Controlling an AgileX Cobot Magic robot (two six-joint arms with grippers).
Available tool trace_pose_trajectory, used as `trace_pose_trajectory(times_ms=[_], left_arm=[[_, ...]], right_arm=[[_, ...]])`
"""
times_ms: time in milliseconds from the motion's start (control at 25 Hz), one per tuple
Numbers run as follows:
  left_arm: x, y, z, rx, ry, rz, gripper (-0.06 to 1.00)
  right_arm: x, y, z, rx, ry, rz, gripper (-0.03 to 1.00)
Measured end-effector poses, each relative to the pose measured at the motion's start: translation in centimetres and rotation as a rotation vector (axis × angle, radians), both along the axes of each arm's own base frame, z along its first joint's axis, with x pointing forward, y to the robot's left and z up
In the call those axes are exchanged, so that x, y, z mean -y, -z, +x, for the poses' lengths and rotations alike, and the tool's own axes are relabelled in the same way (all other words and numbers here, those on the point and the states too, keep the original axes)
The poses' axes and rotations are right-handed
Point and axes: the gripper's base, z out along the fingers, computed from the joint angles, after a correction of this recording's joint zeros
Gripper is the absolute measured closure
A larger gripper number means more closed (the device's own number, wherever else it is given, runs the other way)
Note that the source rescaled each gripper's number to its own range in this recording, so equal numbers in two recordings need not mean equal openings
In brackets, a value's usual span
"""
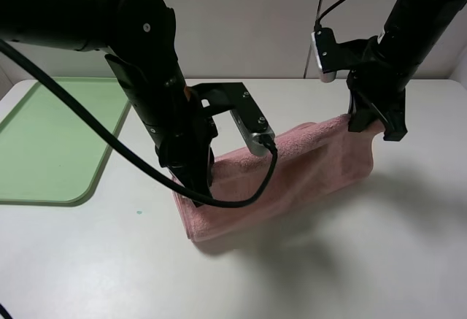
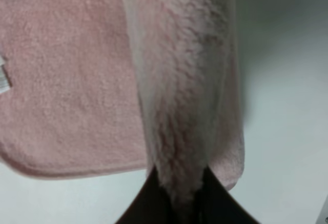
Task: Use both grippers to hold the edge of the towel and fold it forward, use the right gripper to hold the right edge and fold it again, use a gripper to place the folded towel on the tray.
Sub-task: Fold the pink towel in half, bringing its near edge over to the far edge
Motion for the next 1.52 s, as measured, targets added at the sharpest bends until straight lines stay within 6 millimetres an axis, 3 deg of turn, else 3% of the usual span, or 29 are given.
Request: trace_pose_trajectory(times_ms=[480, 840, 1520], left_arm=[[-2.9, 0.0, 2.9, 0.014, -0.129, -0.015, 0.94], [-2.9, 0.3, 3.1, 0.009, -0.132, -0.010, 0.94], [-2.9, 0.3, 3.8, 0.085, -0.108, -0.010, 0.92]], right_arm=[[-1.4, 1.0, 2.6, 0.007, 0.025, 0.059, 0.97], [-1.8, 2.3, 3.5, -0.016, 0.032, 0.065, 0.97], [-1.8, 2.4, 3.6, -0.015, 0.033, 0.065, 0.97]])
